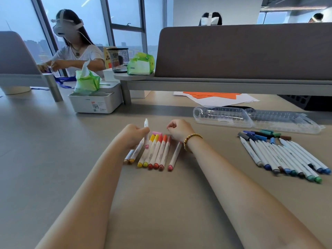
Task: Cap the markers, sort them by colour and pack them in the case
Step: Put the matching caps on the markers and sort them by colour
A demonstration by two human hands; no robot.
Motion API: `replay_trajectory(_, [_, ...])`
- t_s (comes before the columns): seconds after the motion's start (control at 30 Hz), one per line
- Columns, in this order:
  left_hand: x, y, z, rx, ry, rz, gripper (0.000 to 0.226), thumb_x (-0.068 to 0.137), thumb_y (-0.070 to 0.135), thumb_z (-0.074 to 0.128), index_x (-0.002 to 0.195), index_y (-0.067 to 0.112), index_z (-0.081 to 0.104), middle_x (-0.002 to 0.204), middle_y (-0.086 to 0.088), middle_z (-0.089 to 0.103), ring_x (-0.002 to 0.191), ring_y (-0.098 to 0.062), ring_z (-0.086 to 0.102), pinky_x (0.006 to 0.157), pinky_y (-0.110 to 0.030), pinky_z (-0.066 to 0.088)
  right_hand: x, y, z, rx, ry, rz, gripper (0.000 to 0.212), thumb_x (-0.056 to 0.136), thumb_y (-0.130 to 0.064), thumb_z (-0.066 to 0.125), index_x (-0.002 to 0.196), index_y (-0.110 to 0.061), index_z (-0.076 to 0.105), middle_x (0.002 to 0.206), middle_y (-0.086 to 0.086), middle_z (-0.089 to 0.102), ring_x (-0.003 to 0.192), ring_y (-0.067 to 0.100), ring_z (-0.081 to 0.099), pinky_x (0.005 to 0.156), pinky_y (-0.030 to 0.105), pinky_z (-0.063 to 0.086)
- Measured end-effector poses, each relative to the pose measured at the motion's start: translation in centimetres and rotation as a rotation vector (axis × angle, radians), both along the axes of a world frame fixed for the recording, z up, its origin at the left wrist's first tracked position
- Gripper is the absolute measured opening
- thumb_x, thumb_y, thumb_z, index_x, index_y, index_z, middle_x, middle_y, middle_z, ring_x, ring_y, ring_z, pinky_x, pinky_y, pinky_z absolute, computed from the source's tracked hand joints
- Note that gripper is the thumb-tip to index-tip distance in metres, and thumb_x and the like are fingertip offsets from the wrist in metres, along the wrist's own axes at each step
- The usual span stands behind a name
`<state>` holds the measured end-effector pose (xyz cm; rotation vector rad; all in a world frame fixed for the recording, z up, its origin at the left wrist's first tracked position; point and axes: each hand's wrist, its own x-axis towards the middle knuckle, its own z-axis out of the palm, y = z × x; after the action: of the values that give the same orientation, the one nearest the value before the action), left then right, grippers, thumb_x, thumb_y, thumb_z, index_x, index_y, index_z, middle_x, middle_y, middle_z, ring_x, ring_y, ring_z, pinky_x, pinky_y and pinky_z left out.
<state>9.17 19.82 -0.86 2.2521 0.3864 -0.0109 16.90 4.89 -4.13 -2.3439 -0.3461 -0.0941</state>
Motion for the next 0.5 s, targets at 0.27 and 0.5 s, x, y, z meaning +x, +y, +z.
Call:
replay_trajectory(0.27, [-0.1, 0.5, -0.3, -0.048, -0.012, -0.014, 0.027, 0.092, 0.026, 0.045, 0.072, 0.008, 0.052, 0.056, -0.002, 0.032, 0.046, -0.014, 0.027, 0.047, -0.024, 0.026, 0.9, 4.4, 0.6, -0.251, 0.141, 0.031, 0.027, 0.088, -0.034, 0.061, 0.104, -0.013, 0.067, 0.102, 0.008, 0.065, 0.096, 0.024, 0.058, 0.086, 0.035, 0.051])
replay_trajectory(0.5, [0.1, 0.7, -0.5, -0.131, -0.007, 0.018, 0.026, 0.092, 0.025, 0.044, 0.075, 0.008, 0.052, 0.057, -0.002, 0.032, 0.045, -0.014, 0.027, 0.046, -0.024, 0.026, 0.3, 5.5, 2.7, -0.442, 0.158, 0.064, 0.014, 0.094, -0.018, 0.054, 0.084, -0.008, 0.056, 0.078, 0.008, 0.055, 0.068, 0.02, 0.054, 0.052, 0.025, 0.038])
